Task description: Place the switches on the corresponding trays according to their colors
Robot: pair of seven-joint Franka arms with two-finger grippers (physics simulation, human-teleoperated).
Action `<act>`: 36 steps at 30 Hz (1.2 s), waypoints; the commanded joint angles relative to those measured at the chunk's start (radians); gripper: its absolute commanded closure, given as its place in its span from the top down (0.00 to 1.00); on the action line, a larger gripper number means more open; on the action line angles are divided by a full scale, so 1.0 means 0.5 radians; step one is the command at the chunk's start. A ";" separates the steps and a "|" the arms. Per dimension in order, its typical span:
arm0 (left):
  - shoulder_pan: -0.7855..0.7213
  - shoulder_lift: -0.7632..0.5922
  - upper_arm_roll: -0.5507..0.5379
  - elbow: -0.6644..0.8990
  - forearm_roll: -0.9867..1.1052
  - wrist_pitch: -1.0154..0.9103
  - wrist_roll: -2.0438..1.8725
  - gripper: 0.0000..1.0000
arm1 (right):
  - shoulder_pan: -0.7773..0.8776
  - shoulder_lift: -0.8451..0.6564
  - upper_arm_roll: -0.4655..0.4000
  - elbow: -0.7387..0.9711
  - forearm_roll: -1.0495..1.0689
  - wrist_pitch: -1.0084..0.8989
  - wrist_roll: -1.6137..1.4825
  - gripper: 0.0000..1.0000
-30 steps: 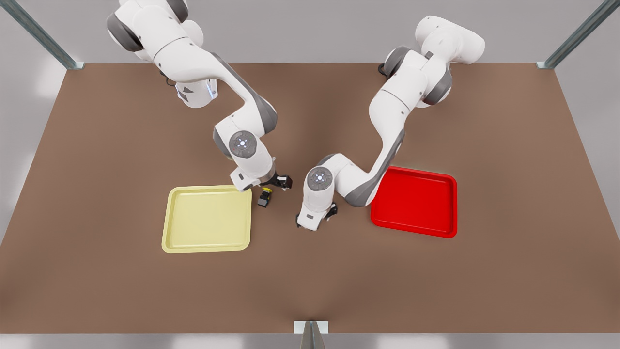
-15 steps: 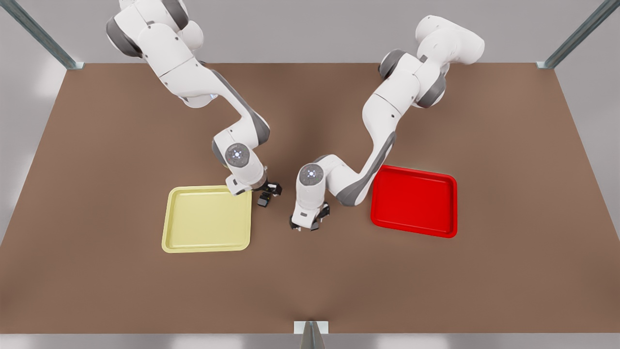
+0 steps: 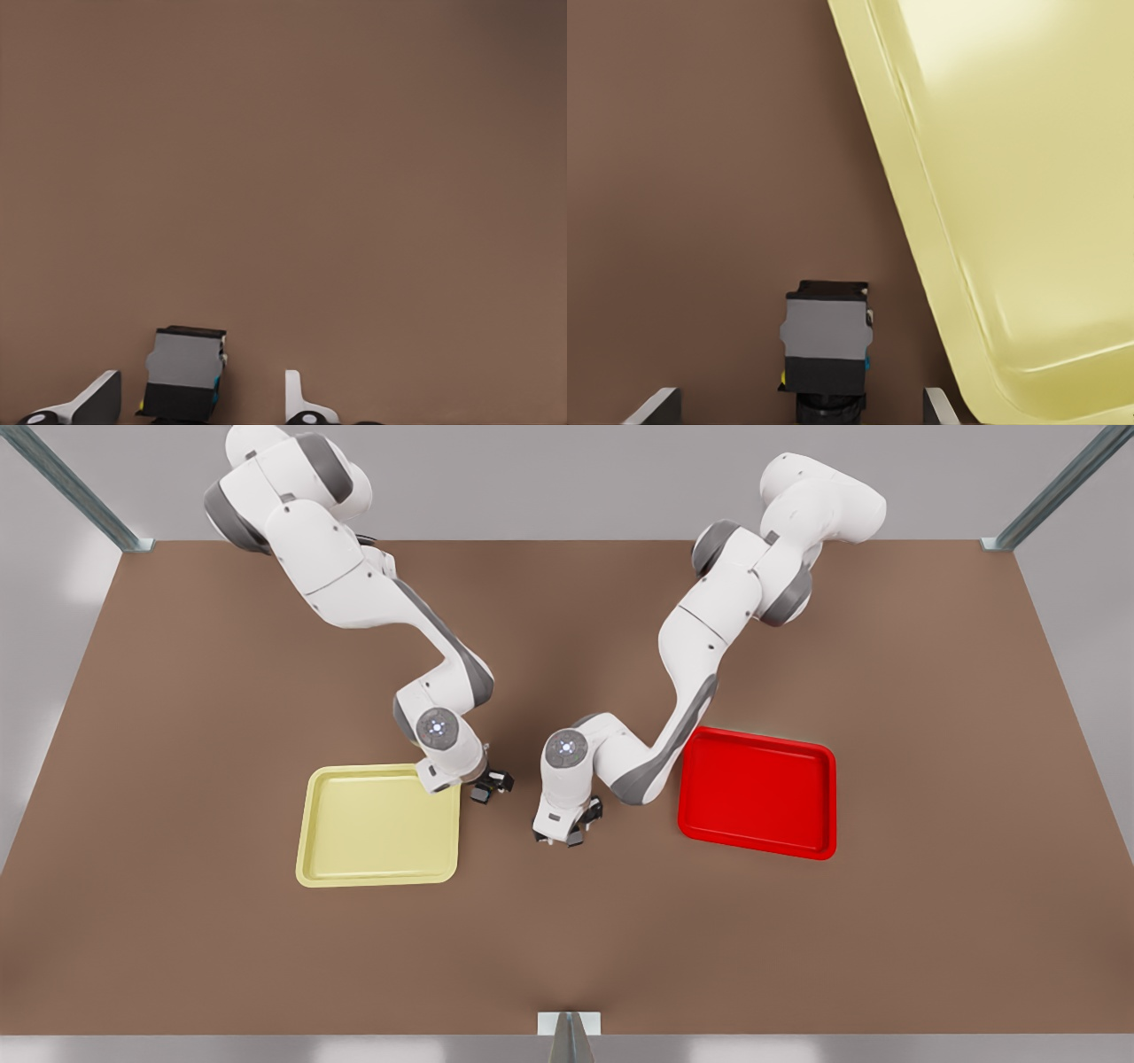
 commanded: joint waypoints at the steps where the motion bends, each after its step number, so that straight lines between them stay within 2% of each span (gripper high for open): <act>1: 0.000 0.000 0.000 -0.001 0.012 0.024 0.003 0.88 | 0.000 0.011 0.000 0.003 -0.002 0.000 0.000 1.00; 5: 0.000 0.009 0.009 -0.038 0.034 0.039 0.009 0.79 | 0.006 0.048 0.003 0.015 -0.014 0.037 -0.003 1.00; 8: 0.000 0.012 0.006 -0.060 0.046 0.079 0.003 0.68 | 0.028 0.069 0.003 0.064 -0.014 0.043 -0.003 1.00; 15: 0.000 0.012 0.006 -0.096 0.046 0.113 0.000 0.64 | 0.028 0.137 0.000 0.077 -0.029 0.107 -0.003 1.00; 20: -0.003 0.015 0.009 -0.099 0.046 0.153 -0.003 0.55 | 0.028 0.146 0.000 0.077 -0.029 0.107 0.000 1.00; 25: -0.003 0.015 0.009 -0.099 0.046 0.150 0.003 0.55 | 0.025 0.143 0.000 0.074 -0.029 0.107 0.000 1.00; 26: -0.003 0.015 0.009 -0.099 0.046 0.150 0.000 0.50 | 0.025 0.146 0.000 0.074 -0.029 0.110 0.000 1.00; 30: 0.000 0.006 0.009 -0.099 0.046 0.150 0.003 0.50 | 0.025 0.152 0.000 0.074 -0.044 0.107 0.000 1.00; 31: 0.000 -0.015 0.012 -0.099 0.043 0.150 0.016 0.52 | 0.025 0.152 -0.003 0.074 -0.066 0.110 0.000 0.89; 32: 0.006 -0.043 0.015 -0.103 0.043 0.140 0.025 0.52 | 0.021 0.152 0.000 0.074 -0.069 0.107 0.000 0.74; 33: 0.012 -0.077 0.018 -0.164 0.046 0.144 0.025 0.51 | 0.021 0.155 -0.003 0.074 -0.069 0.107 -0.003 0.68; 34: 0.021 -0.104 0.018 -0.176 0.046 0.137 0.028 0.51 | 0.018 0.155 -0.003 0.074 -0.069 0.107 0.000 0.68; 36: 0.144 -0.340 0.018 -0.433 0.046 0.144 0.104 0.51 | 0.018 0.155 -0.003 0.077 -0.069 0.107 0.000 0.68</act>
